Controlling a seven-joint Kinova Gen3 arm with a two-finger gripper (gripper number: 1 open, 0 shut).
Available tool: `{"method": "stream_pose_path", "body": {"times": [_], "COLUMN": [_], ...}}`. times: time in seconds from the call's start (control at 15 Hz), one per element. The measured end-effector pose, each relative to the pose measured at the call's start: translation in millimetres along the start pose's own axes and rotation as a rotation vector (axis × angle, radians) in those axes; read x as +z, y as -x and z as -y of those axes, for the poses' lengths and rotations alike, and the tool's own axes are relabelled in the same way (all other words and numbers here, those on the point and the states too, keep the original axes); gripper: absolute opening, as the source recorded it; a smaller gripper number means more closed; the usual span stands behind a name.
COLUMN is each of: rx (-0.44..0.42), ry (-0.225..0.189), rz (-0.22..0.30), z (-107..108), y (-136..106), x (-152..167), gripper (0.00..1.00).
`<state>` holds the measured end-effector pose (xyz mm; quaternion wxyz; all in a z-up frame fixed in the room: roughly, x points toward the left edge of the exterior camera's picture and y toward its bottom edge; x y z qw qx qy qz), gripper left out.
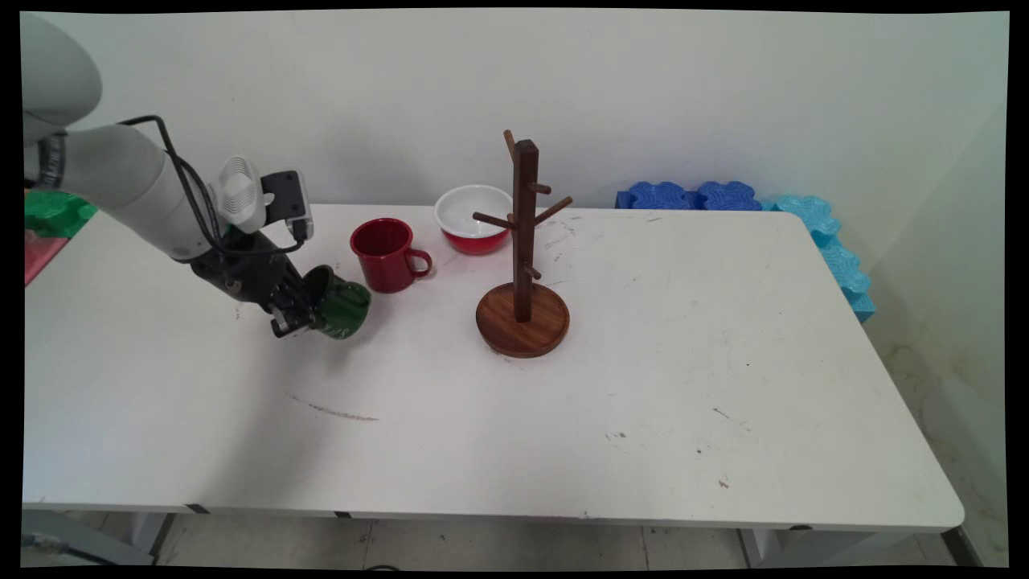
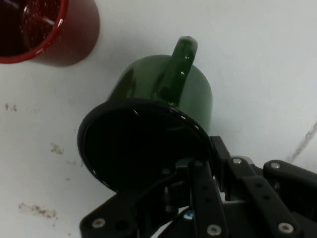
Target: Place the picked object on the table
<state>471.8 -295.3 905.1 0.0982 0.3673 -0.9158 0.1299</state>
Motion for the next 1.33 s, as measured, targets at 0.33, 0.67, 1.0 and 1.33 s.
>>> {"method": "stream_pose_path", "body": {"times": [0.33, 0.67, 1.0, 1.33], "rx": [0.005, 0.008, 0.009, 0.011], "ry": [-0.01, -0.017, -0.02, -0.02], "rz": [0.02, 0.031, 0.035, 0.033], "z": [1.1, 2.9, 4.8, 6.0], "y": [-0.3, -0.7, -1.2, -1.7], "x": [7.7, 14.6, 20.0, 23.9], "gripper": [0.0, 0.0, 1.0, 1.0]}}
